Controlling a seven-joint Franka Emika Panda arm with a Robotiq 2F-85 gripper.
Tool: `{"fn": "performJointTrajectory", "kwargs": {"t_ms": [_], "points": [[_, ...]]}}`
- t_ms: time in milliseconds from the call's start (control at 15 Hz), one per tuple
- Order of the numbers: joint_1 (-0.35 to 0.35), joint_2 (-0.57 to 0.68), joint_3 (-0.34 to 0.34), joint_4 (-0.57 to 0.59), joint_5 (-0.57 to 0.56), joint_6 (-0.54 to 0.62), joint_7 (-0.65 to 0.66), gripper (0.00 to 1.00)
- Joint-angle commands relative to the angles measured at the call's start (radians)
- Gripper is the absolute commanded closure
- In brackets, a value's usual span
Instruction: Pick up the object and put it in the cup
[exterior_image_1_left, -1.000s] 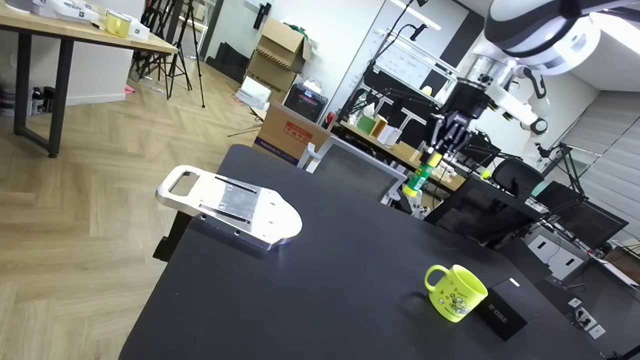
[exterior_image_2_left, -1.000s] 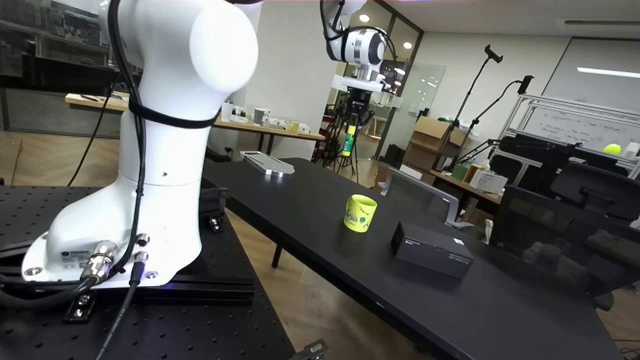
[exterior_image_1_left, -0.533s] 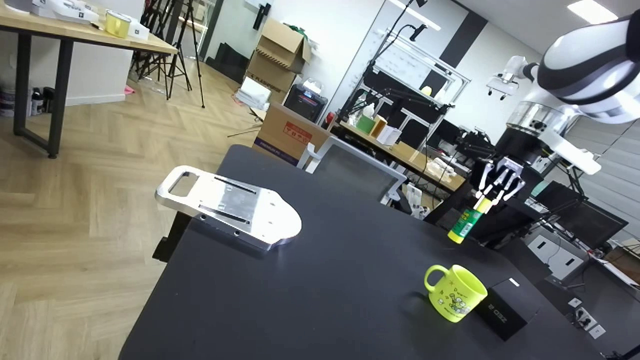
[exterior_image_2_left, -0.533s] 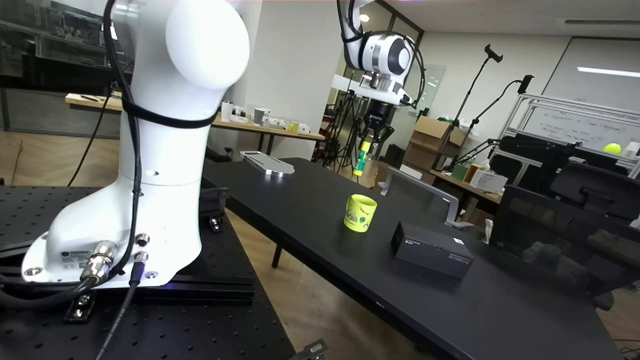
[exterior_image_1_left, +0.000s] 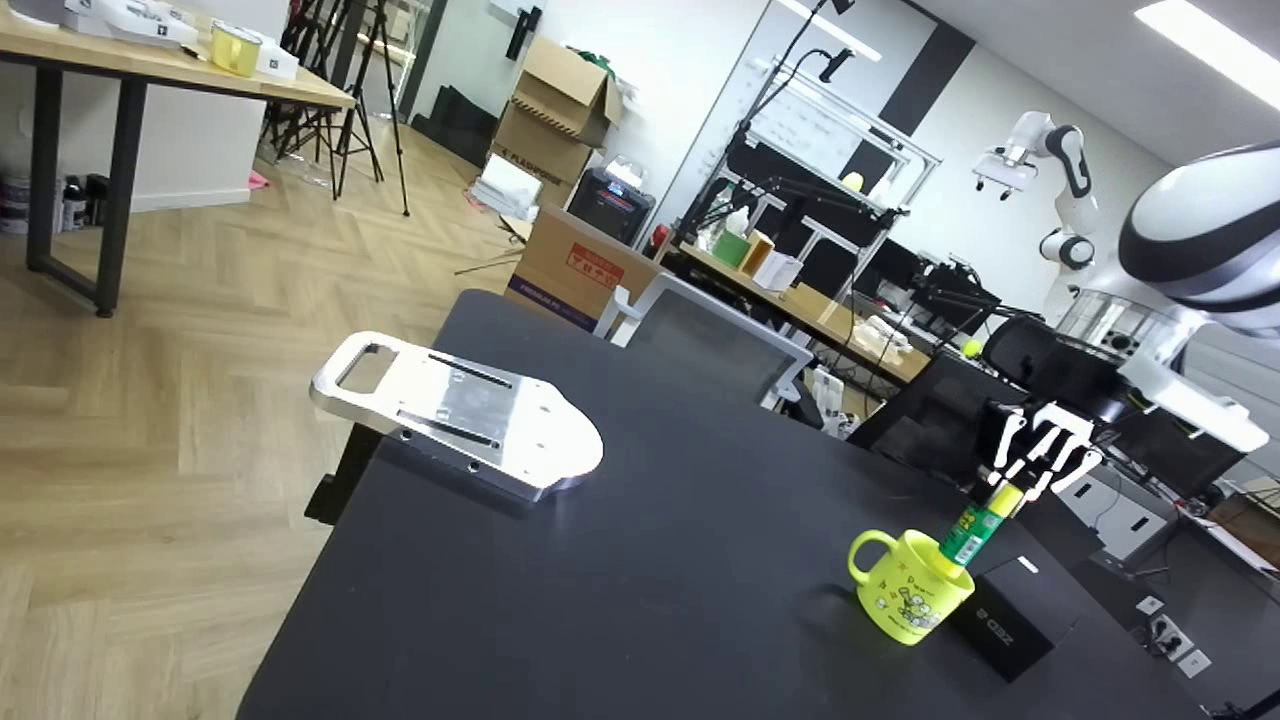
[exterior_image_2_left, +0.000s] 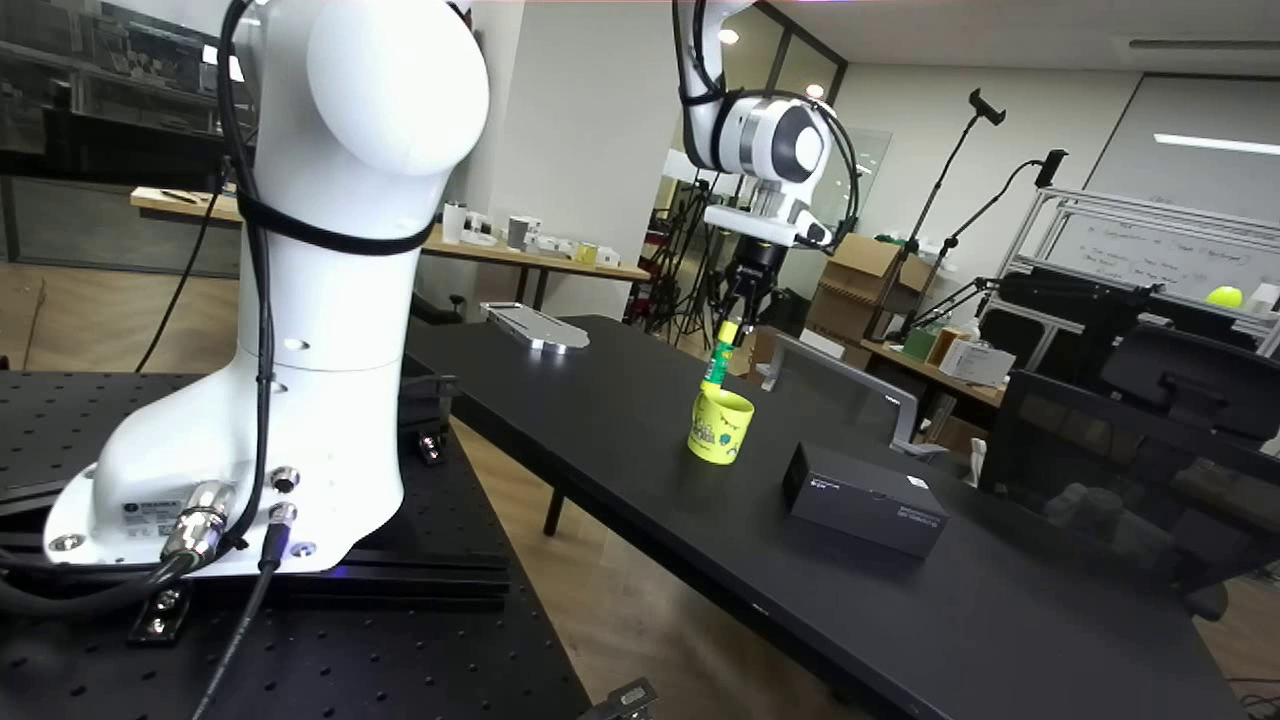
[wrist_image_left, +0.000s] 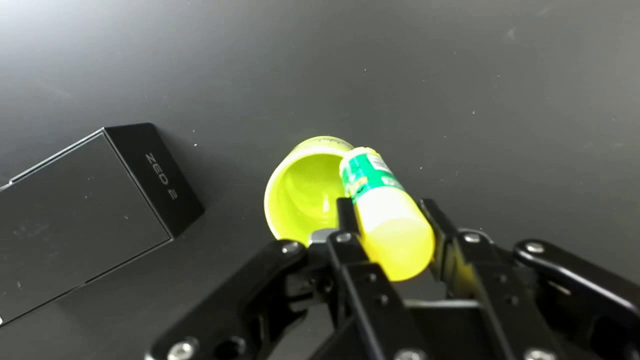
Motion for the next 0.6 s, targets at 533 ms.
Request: {"fn": "performJointTrajectory", "kwargs": {"t_ms": [533], "points": [[-0.024,-0.113,-0.006,-0.177,-0.014,0.163,0.064,0.91]]}}
